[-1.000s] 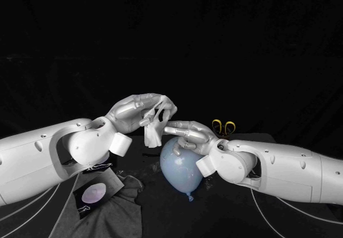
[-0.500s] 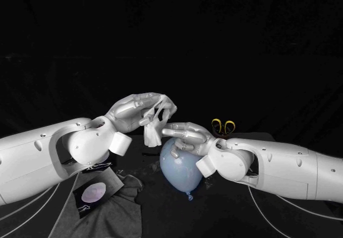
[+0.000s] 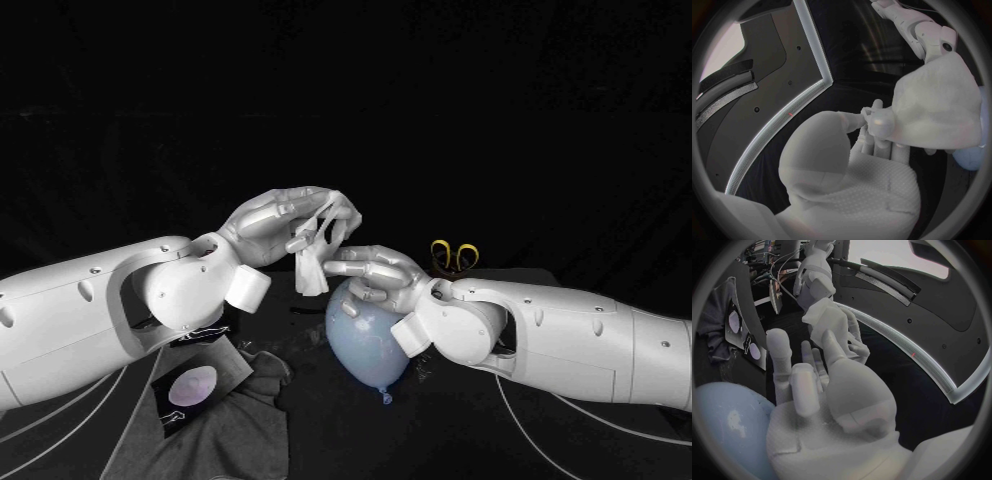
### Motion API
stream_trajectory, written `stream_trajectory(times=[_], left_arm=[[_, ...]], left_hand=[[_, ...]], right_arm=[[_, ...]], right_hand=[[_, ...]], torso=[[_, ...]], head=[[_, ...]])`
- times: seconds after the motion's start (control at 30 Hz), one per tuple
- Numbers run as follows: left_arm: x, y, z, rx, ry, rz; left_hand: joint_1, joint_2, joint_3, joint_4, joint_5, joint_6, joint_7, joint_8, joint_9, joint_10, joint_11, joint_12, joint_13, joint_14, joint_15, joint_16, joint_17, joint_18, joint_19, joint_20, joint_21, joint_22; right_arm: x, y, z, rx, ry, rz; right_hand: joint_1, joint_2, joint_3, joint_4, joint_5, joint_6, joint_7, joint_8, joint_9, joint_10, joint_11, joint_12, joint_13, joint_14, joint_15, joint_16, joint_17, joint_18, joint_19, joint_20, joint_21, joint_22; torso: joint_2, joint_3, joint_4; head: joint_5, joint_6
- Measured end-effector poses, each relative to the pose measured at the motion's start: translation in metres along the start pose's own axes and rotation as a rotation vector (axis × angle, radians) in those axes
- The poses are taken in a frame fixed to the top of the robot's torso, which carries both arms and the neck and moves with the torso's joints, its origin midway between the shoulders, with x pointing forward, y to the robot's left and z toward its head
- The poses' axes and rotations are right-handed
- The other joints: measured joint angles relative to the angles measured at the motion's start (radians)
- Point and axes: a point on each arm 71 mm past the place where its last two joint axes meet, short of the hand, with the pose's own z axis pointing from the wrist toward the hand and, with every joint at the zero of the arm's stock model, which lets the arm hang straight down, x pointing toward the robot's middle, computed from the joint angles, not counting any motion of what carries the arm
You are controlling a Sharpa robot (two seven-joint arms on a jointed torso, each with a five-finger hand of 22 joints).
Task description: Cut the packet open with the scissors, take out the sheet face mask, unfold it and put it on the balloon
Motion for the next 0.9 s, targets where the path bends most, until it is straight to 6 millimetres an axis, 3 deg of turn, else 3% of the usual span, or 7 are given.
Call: stream_trajectory(times=[0.13, 0.23, 0.3, 0.4, 0.47, 0.8, 0.9], left_arm=[[-0.001, 0.0, 0.0, -0.002, -0.002, 0.001], [-0.001, 0.0, 0.0, -0.003, -0.003, 0.001], [-0.002, 0.001, 0.0, -0.005, -0.004, 0.001], [-0.002, 0.001, 0.0, -0.006, -0.005, 0.001], [-0.004, 0.001, -0.001, -0.007, -0.008, 0.001], [-0.016, 0.0, -0.002, -0.005, -0.039, 0.01], [-0.022, -0.001, -0.003, -0.002, -0.055, 0.015]], left_hand=[[0.0, 0.0, 0.0, 0.0, 0.0, 0.0, 0.0, -0.003, 0.001, 0.0, 0.0, 0.0, 0.0, 0.0, 0.0, 0.0, 0.0, 0.0, 0.0, 0.0, 0.0, 0.0], [0.0, 0.0, 0.0, 0.0, 0.0, 0.0, 0.0, -0.003, 0.002, 0.0, 0.0, 0.0, 0.0, 0.0, 0.0, 0.0, 0.0, 0.0, 0.0, 0.0, 0.0, 0.0], [0.0, 0.0, 0.0, 0.0, 0.0, 0.0, 0.0, -0.003, 0.002, 0.0, 0.0, 0.0, 0.0, 0.0, 0.0, 0.0, 0.0, 0.0, 0.0, 0.0, 0.0, 0.0], [0.0, 0.0, 0.0, 0.0, -0.001, 0.0, 0.0, -0.003, 0.002, 0.0, 0.0, 0.0, 0.0, 0.0, 0.0, 0.0, -0.001, 0.0, 0.0, 0.0, 0.0, 0.0], [0.0, 0.0, 0.0, 0.0, -0.001, 0.0, 0.0, -0.002, 0.002, 0.0, 0.0, 0.0, 0.0, 0.0, 0.0, 0.0, -0.001, 0.0, 0.0, 0.0, 0.0, 0.0], [0.0, 0.0, 0.0, 0.0, -0.001, -0.002, -0.001, 0.001, 0.002, 0.0, 0.0, 0.0, 0.0, 0.0, 0.0, -0.001, -0.001, -0.002, 0.0, 0.0, 0.004, 0.001], [0.0, 0.0, 0.0, 0.0, -0.001, -0.002, -0.001, 0.001, 0.002, 0.0, 0.0, 0.0, 0.0, 0.0, 0.0, -0.001, -0.001, -0.007, 0.0, 0.0, 0.004, 0.003]], right_arm=[[-0.001, 0.001, 0.0, -0.01, -0.013, -0.004], [-0.002, 0.002, 0.0, -0.018, -0.022, -0.005], [-0.002, 0.003, 0.0, -0.024, -0.027, -0.006], [-0.002, 0.003, -0.001, -0.031, -0.035, -0.007], [-0.004, 0.004, -0.002, -0.035, -0.043, -0.009], [-0.013, 0.007, -0.011, -0.043, -0.087, -0.027], [-0.016, 0.008, -0.014, -0.042, -0.1, -0.035]], right_hand=[[0.018, 0.037, -0.006, -0.008, 0.0, 0.054, -0.007, 0.002, -0.008, 0.061, -0.002, 0.006, -0.008, 0.0, 0.0, 0.0, 0.005, 0.0, 0.008, 0.003, 0.017, 0.014], [0.052, 0.074, -0.006, -0.008, 0.0, 0.104, -0.008, 0.009, -0.015, 0.121, -0.015, 0.006, -0.015, 0.0, 0.0, 0.0, 0.008, 0.0, 0.018, -0.007, 0.035, 0.029], [0.073, 0.093, 0.008, -0.012, 0.0, 0.145, -0.012, 0.014, -0.017, 0.167, -0.025, 0.01, -0.015, 0.0, -0.011, 0.0, 0.01, -0.001, 0.025, -0.014, 0.049, 0.041], [0.099, 0.082, 0.044, -0.01, 0.0, 0.198, -0.021, 0.035, -0.012, 0.219, -0.034, 0.019, -0.013, 0.0, -0.022, -0.001, 0.012, -0.001, 0.029, -0.017, 0.061, 0.054], [0.105, 0.078, 0.066, -0.01, -0.003, 0.216, -0.025, 0.042, -0.006, 0.233, -0.024, 0.026, -0.006, -0.002, -0.03, -0.001, 0.012, -0.002, 0.029, -0.027, 0.067, 0.059], [0.109, 0.072, 0.129, 0.0, 0.023, 0.229, -0.03, 0.055, 0.008, 0.248, -0.009, 0.026, 0.017, -0.004, -0.035, -0.002, 0.012, -0.009, 0.023, -0.034, 0.081, 0.072], [0.087, 0.051, 0.174, -0.002, 0.023, 0.23, -0.029, 0.06, 0.008, 0.253, -0.004, 0.022, 0.031, -0.002, -0.037, -0.002, 0.011, -0.009, 0.019, -0.037, 0.085, 0.074]], torso=[[0.0, -0.0001, 0.0], [0.0, -0.0003, 0.0], [0.0, -0.0003, 0.0], [0.0, -0.0002, -0.0001], [0.0, -0.0002, -0.0005], [-0.001, -0.0001, -0.0011], [-0.001, -0.0001, -0.0011]], head=[[0.001, -0.001], [0.001, -0.001], [0.001, -0.002], [0.0, -0.002], [0.0, -0.003], [-0.002, -0.004], [-0.003, -0.003]])
